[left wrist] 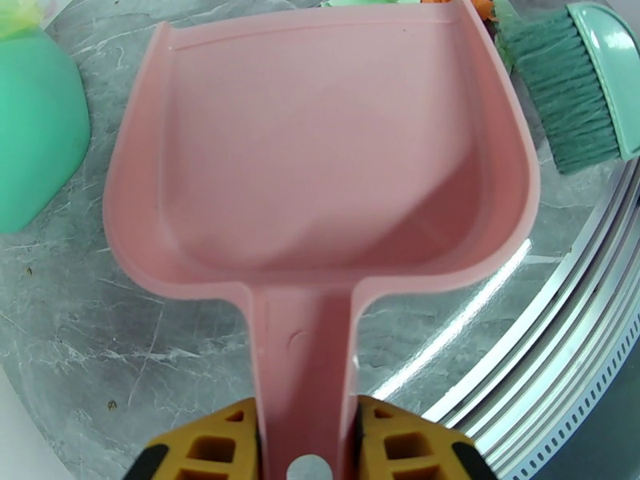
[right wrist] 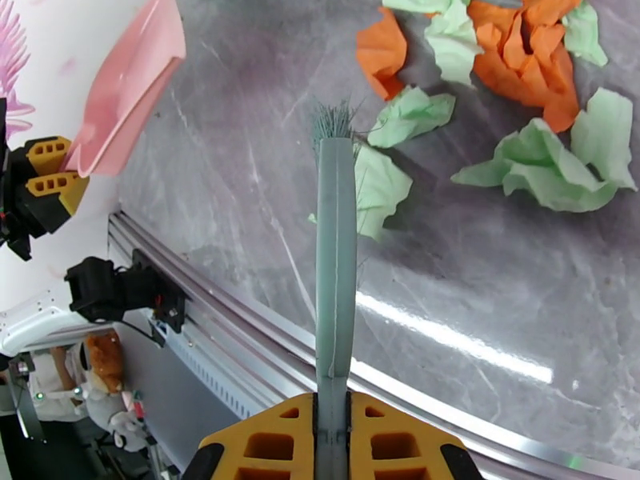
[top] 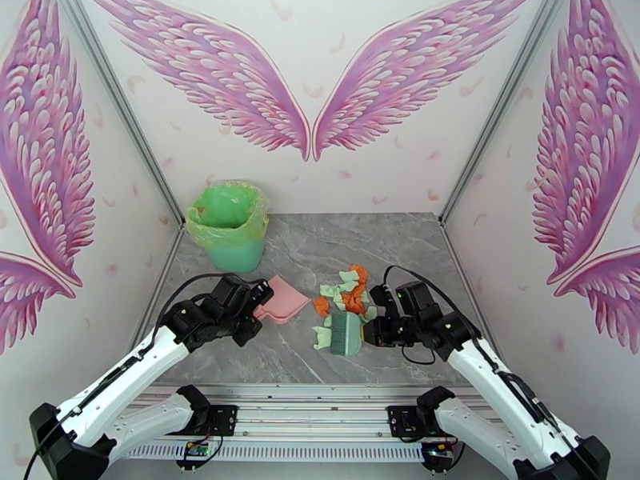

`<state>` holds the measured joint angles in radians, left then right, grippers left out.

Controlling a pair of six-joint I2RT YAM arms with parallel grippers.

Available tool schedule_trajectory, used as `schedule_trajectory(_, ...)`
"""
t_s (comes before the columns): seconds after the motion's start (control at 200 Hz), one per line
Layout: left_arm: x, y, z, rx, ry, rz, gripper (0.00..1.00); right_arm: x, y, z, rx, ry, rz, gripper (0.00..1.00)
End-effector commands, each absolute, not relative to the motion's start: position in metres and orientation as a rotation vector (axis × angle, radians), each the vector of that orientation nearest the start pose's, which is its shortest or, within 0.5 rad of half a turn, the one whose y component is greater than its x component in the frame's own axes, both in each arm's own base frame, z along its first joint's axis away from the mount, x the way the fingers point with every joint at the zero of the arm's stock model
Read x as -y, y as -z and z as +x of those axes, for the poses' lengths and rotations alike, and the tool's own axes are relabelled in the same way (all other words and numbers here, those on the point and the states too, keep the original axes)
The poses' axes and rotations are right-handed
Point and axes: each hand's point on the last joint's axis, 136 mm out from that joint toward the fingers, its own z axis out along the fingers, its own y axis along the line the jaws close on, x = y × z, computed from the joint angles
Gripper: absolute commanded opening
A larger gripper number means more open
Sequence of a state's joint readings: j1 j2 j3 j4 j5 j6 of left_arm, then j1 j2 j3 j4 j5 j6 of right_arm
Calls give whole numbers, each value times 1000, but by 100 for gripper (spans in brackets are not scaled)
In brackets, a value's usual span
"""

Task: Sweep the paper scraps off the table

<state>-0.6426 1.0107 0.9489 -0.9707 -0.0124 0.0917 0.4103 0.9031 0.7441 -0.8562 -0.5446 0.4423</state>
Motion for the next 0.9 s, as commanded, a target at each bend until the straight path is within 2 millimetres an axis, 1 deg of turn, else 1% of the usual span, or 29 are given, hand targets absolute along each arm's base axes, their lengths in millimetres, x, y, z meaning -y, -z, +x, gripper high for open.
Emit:
schedule_trajectory(0.0, 153, -190, 207, -2399, 199, 902, 0, -183, -150, 175, -2657, -1066, -170, 0)
schedule_trajectory(0.095, 155, -191, 207, -2403, 203, 909, 0, -188, -143, 182, -2655, -1060, -167, 0)
schedule_trajectory(0.2, 157, -193, 207, -2408, 204, 925, 0, -190, -135, 189, -2670, -1005, -173, 0)
schedule_trajectory(0.335, 160, -195, 206, -2420, 201, 958, 0, -190, -133, 203, -2643, -949, -160, 0)
schedule_trajectory(0.455, 161, -192, 205, -2448, 185, 988, 0, -193, -139, 219, -2605, -932, -150, 0)
schedule_trajectory(0.63, 165, -185, 203, -2472, 193, 1024, 0, -204, -147, 242, -2564, -940, -150, 0)
schedule_trajectory(0.755, 167, -186, 205, -2465, 182, 1038, 0, -211, -156, 258, -2542, -933, -166, 0)
schedule_trajectory(0.795, 168, -187, 207, -2458, 177, 1045, 0, -212, -158, 260, -2544, -931, -173, 0)
schedule_trajectory(0.895, 168, -186, 212, -2434, 132, 1101, 0, -215, -172, 264, -2523, -939, -198, 0)
